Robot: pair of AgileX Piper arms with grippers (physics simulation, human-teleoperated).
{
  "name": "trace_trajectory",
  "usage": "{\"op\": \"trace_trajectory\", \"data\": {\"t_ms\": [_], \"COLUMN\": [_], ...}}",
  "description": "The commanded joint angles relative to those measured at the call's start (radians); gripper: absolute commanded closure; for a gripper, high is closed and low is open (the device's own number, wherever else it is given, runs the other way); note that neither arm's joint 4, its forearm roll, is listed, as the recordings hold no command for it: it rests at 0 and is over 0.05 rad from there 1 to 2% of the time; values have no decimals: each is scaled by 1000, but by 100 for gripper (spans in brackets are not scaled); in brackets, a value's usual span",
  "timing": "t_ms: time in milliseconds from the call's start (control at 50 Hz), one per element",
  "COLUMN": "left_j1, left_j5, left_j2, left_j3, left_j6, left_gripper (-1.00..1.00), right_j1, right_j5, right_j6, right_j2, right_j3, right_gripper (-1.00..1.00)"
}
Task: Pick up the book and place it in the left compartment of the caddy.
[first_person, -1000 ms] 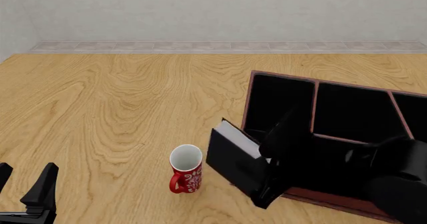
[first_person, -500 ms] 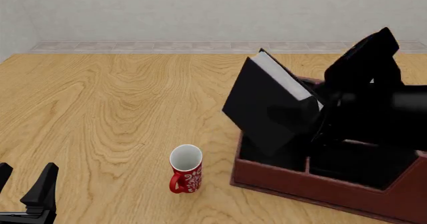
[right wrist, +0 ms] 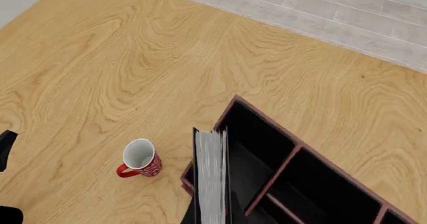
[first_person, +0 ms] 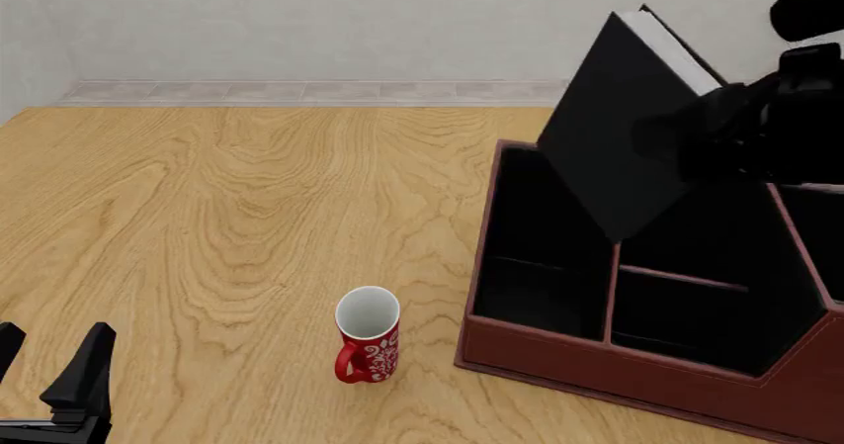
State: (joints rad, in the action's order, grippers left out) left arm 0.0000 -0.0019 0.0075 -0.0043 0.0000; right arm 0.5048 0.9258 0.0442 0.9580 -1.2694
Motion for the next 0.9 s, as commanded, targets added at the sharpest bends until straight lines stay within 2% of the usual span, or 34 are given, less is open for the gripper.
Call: {"op": "trace_trajectory", "data": {"t_ms": [20, 320, 560, 900], "left_j1": [0, 0, 0, 0], "left_j5": [0, 0, 0, 0], "left_j2": [0, 0, 0, 0], "left_j3": [0, 0, 0, 0], "left_j6": [0, 0, 0, 0], "left_gripper": [-100, -100, -100, -100], "right_j1": [-90, -141, -174, -156], "right_j5": [69, 103, 85, 33], "right_j6": [6, -17, -45, 13], "right_j2": [21, 70, 114, 175], "right_j3": [-70, -88, -83, -81], "right_gripper": [100, 100, 100, 100]}}
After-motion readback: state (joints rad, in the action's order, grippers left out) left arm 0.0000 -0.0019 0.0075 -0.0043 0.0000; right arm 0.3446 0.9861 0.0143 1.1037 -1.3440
